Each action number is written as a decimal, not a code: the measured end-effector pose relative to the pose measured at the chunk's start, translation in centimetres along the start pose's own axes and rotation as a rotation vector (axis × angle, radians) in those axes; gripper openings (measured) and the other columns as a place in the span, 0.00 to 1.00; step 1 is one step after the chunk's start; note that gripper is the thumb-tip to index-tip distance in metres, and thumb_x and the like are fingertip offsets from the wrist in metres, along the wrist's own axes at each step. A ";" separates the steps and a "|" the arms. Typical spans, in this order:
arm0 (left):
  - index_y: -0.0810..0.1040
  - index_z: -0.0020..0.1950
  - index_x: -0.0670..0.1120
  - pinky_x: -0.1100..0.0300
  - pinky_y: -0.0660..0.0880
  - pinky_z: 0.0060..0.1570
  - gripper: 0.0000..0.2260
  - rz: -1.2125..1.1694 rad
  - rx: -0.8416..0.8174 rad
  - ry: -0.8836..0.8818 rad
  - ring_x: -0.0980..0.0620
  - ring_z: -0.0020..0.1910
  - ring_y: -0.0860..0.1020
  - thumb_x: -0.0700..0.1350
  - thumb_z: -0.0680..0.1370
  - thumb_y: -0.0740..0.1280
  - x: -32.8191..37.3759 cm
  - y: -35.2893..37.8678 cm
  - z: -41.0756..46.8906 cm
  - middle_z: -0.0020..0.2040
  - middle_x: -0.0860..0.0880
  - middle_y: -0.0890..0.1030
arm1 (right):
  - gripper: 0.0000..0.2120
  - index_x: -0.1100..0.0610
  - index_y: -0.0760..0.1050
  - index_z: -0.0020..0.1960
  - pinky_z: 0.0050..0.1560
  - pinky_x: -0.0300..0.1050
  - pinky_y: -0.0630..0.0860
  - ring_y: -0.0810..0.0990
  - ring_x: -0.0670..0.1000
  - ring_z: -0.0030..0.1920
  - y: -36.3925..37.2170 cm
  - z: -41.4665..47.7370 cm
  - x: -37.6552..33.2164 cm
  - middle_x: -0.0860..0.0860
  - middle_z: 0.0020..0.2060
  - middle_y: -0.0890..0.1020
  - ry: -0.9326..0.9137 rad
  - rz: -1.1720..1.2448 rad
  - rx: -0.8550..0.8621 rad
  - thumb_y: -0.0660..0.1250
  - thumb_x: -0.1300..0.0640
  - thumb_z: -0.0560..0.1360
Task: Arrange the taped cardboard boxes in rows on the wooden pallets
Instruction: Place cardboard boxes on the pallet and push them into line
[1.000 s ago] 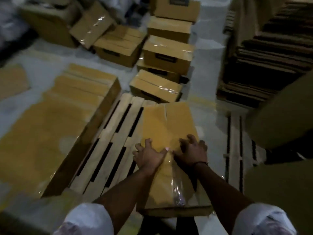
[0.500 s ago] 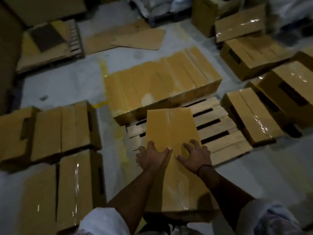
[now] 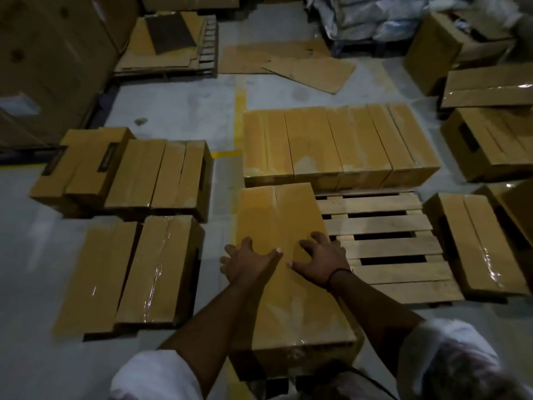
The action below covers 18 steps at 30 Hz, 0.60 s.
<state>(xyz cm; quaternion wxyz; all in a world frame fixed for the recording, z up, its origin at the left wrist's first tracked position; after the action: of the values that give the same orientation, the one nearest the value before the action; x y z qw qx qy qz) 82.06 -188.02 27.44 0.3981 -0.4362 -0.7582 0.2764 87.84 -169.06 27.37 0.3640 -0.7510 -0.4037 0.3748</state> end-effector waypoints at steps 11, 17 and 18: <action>0.65 0.78 0.57 0.39 0.63 0.70 0.49 -0.021 0.012 0.033 0.32 0.71 0.65 0.80 0.63 0.65 0.1 -2.4 3.9 0.74 0.40 0.63 | 0.42 0.41 0.72 0.71 0.68 0.58 0.68 0.66 0.61 0.68 -1.0 3.3 -2.9 0.46 0.76 0.64 0.007 0.006 0.070 0.62 0.20 0.63; 0.65 0.78 0.58 0.39 0.64 0.70 0.48 -0.028 -0.001 -0.002 0.32 0.71 0.65 0.80 0.63 0.64 3.4 -2.2 5.9 0.75 0.40 0.63 | 0.42 0.40 0.71 0.72 0.68 0.58 0.68 0.65 0.61 0.69 -2.6 7.0 -1.3 0.46 0.76 0.63 0.000 0.024 0.039 0.64 0.21 0.63; 0.65 0.78 0.58 0.38 0.64 0.70 0.48 -0.026 0.008 -0.011 0.32 0.71 0.65 0.80 0.63 0.64 4.0 -2.1 6.3 0.74 0.41 0.63 | 0.42 0.40 0.71 0.72 0.68 0.58 0.68 0.65 0.61 0.69 -2.8 7.8 -1.1 0.47 0.76 0.63 -0.006 0.027 0.028 0.64 0.21 0.63</action>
<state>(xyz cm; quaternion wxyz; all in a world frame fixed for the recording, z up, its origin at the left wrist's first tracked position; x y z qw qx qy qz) 74.60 -185.97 27.16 0.3993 -0.4231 -0.7649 0.2765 79.82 -166.96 26.56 0.3683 -0.7500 -0.3894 0.3876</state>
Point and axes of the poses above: each hand's wrist, its own z-axis towards the middle knuckle, its own y-axis out of the palm, x = y × z, the point moved 1 cm from there along z, towards the middle knuckle
